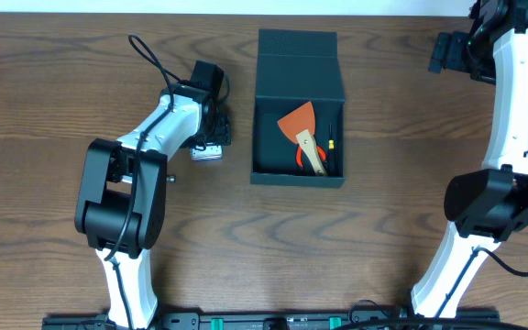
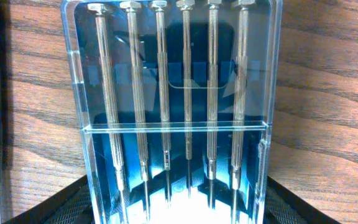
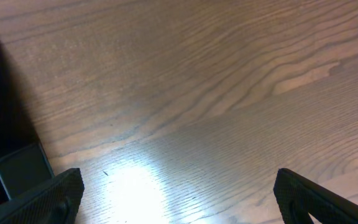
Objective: Pack container
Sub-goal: 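Grasp the blue screwdriver set case with the left gripper, then lift the case with the left gripper and carry it over the box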
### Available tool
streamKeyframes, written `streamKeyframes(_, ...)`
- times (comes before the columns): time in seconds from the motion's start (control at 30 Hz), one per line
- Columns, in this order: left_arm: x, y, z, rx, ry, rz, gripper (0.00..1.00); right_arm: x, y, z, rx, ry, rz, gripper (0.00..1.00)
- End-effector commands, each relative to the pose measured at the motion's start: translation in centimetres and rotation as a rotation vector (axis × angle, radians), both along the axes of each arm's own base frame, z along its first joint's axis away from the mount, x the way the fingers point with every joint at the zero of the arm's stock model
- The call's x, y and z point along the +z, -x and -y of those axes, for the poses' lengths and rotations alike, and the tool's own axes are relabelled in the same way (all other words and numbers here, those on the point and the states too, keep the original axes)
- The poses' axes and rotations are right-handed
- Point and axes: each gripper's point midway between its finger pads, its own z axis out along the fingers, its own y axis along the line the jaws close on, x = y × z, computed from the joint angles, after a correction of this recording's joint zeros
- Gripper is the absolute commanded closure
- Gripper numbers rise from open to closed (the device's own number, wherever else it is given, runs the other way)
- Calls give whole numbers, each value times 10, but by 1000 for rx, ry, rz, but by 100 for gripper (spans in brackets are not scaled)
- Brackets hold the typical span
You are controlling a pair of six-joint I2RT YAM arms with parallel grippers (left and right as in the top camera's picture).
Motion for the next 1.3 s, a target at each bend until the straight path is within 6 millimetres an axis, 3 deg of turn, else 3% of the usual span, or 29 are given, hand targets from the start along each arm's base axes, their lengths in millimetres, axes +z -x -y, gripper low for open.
streamKeyframes(0.0, -2, -3, -2, 0, -9, -3, 28, 9, 0, 2, -16, 8, 25, 1)
streamKeyframes(0.77, 2, -4, -2, 0, -8, 7, 50, 9, 0, 2, -17, 7, 25, 1)
streamKeyframes(1.27, 57, -19, 1, 0, 27, 150, 50, 9, 0, 2, -17, 7, 25, 1)
